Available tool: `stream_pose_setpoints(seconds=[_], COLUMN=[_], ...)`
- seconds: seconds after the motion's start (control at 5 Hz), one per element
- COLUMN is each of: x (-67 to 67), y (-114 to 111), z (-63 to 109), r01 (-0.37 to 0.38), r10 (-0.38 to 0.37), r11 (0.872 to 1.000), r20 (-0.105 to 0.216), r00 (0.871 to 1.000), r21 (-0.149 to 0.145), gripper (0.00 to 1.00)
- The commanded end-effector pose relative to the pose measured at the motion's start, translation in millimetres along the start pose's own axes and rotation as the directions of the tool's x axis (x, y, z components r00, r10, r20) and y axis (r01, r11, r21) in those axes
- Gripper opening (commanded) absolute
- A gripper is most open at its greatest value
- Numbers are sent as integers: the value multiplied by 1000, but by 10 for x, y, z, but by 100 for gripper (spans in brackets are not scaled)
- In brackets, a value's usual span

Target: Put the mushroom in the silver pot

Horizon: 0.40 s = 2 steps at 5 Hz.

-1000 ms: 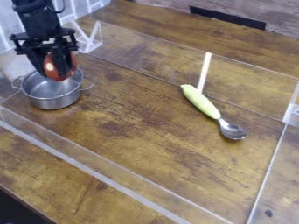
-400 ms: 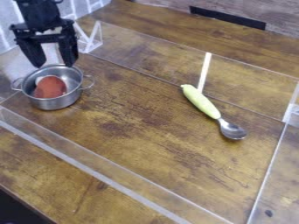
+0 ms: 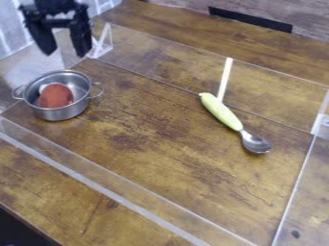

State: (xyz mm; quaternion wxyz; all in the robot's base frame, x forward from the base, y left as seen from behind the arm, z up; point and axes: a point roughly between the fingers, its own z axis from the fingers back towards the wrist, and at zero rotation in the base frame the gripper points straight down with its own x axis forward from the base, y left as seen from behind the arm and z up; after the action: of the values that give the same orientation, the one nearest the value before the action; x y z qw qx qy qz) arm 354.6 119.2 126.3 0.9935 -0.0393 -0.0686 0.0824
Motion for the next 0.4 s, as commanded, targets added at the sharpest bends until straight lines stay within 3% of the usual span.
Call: stream_pose_setpoints(seconds=[0.0, 0.2], x=[123, 155], y=[-60, -54], z=[265, 241], r01=[67, 88], r10=[-69, -90], r11=[997, 995], r20=[56, 37], r00=[996, 995], r21=[27, 37], gripper=[100, 100])
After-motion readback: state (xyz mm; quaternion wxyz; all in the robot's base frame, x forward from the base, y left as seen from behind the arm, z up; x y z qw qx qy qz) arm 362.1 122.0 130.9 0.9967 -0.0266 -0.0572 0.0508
